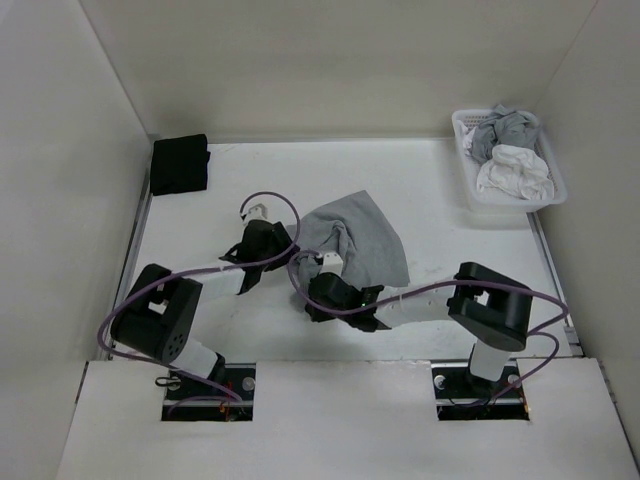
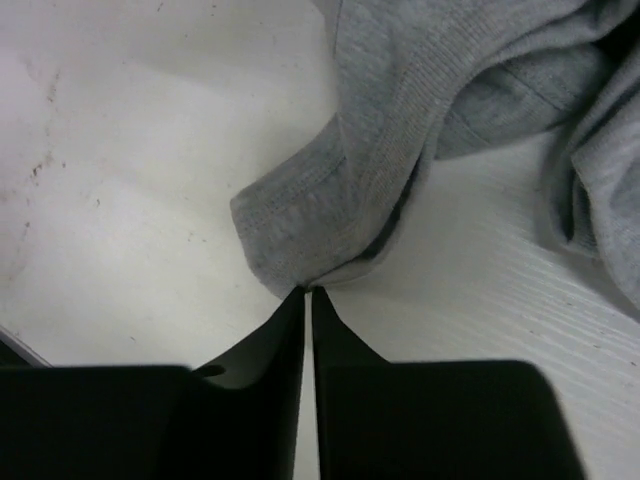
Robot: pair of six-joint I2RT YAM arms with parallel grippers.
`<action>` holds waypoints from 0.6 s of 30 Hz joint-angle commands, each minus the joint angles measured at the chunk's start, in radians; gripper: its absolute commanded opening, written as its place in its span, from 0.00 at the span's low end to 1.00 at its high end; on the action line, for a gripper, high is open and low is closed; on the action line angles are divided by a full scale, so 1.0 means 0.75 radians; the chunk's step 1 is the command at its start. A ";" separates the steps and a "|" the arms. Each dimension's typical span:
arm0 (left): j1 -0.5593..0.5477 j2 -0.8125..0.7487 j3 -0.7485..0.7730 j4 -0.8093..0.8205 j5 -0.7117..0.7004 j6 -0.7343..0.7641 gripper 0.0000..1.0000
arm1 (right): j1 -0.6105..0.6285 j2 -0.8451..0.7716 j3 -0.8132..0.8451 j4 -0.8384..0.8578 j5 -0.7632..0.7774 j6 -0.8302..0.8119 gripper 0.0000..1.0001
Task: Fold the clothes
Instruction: Flatten the tank top out
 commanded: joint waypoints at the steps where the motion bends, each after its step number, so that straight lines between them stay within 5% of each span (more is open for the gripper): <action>1: -0.002 0.048 0.070 0.120 0.052 -0.030 0.51 | -0.007 -0.114 -0.094 0.123 0.071 0.029 0.06; 3: -0.012 0.054 0.070 0.136 0.065 -0.048 0.49 | -0.013 -0.218 -0.168 0.115 0.120 0.035 0.04; 10: -0.065 -0.060 0.021 0.130 0.044 -0.064 0.16 | -0.075 -0.511 -0.346 0.093 0.114 0.063 0.06; 13: -0.045 -0.117 -0.014 0.128 0.018 -0.077 0.14 | -0.073 -0.438 -0.266 0.080 0.037 0.049 0.20; 16: -0.020 -0.140 -0.028 0.124 0.012 -0.077 0.13 | -0.030 -0.264 -0.160 0.113 0.028 0.045 0.50; 18: -0.014 -0.148 -0.032 0.124 0.016 -0.079 0.13 | -0.020 -0.158 -0.097 0.129 0.032 0.047 0.56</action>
